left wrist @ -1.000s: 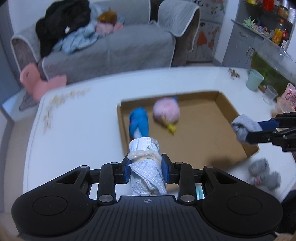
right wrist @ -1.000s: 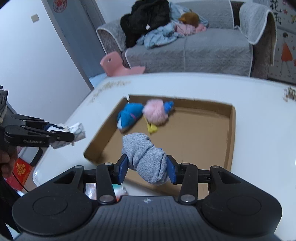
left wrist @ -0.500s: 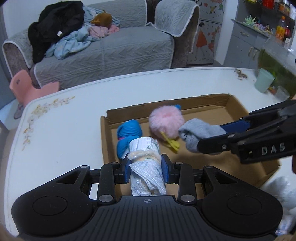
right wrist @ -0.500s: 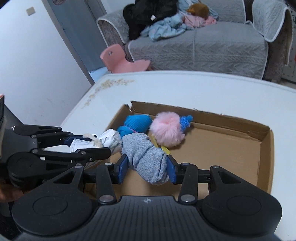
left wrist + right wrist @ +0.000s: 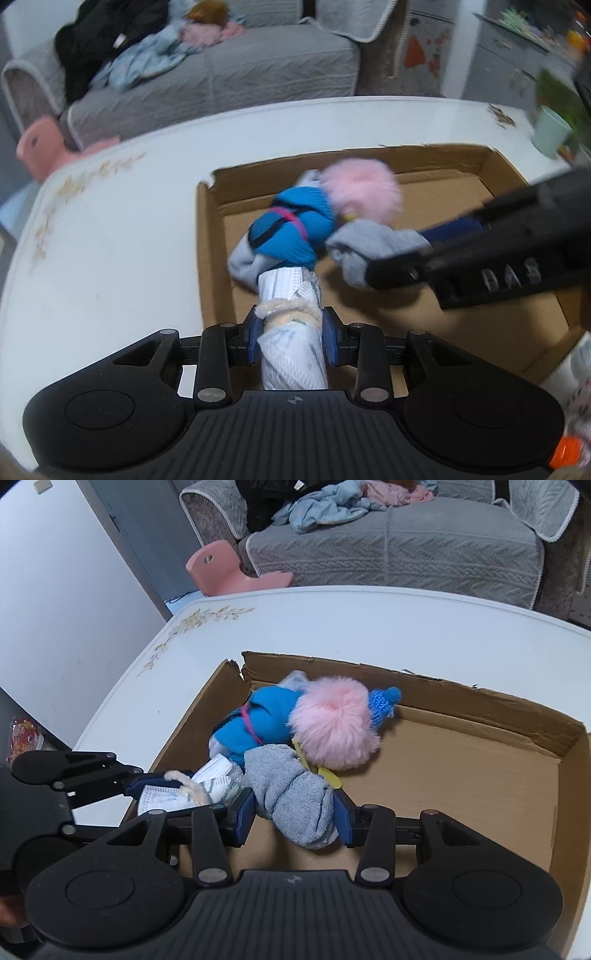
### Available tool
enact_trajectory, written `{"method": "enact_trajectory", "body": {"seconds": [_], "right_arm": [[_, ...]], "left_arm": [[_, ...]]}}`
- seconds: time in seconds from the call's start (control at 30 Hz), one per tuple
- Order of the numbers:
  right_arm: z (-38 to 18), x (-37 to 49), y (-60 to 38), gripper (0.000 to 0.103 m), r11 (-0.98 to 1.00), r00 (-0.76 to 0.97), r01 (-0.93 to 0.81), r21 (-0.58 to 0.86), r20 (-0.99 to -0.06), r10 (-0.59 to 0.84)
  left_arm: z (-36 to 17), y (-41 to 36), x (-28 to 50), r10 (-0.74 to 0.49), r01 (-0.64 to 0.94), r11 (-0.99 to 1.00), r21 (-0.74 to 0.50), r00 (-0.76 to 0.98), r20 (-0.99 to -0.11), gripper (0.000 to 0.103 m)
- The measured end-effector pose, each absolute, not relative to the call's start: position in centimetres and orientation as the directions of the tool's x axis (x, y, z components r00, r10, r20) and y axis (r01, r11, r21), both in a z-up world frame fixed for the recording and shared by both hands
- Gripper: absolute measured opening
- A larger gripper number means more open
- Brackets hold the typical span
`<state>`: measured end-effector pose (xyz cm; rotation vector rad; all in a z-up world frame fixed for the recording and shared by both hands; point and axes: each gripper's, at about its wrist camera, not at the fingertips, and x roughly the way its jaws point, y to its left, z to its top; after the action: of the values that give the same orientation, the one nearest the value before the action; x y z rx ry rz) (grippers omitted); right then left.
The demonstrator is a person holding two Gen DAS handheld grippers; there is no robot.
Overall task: Organize objects
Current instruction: 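Lower both bundles beside the dolls and open both grippers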
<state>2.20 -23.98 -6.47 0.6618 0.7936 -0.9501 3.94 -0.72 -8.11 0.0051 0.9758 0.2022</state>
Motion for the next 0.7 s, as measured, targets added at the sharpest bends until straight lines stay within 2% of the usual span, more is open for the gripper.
{"method": "enact_trajectory", "body": {"seconds": [0.53,0.7], "right_arm": [[-6.9,2.9,-23.6,0.045,0.437,0.346,0.887,0.149,-0.841,-0.416],[-6.9,2.9,-23.7,0.049,0.433,0.339,0.889,0.148,-0.847,-0.408]], "left_arm": [[-8.6,-1.4,4.4,0.226,-0.148,0.974,0.173,0.526,-0.82,0.045],[-8.5,-2.0,4.6,0.219,-0.126,0.976,0.18,0.517,-0.828,0.061]]}}
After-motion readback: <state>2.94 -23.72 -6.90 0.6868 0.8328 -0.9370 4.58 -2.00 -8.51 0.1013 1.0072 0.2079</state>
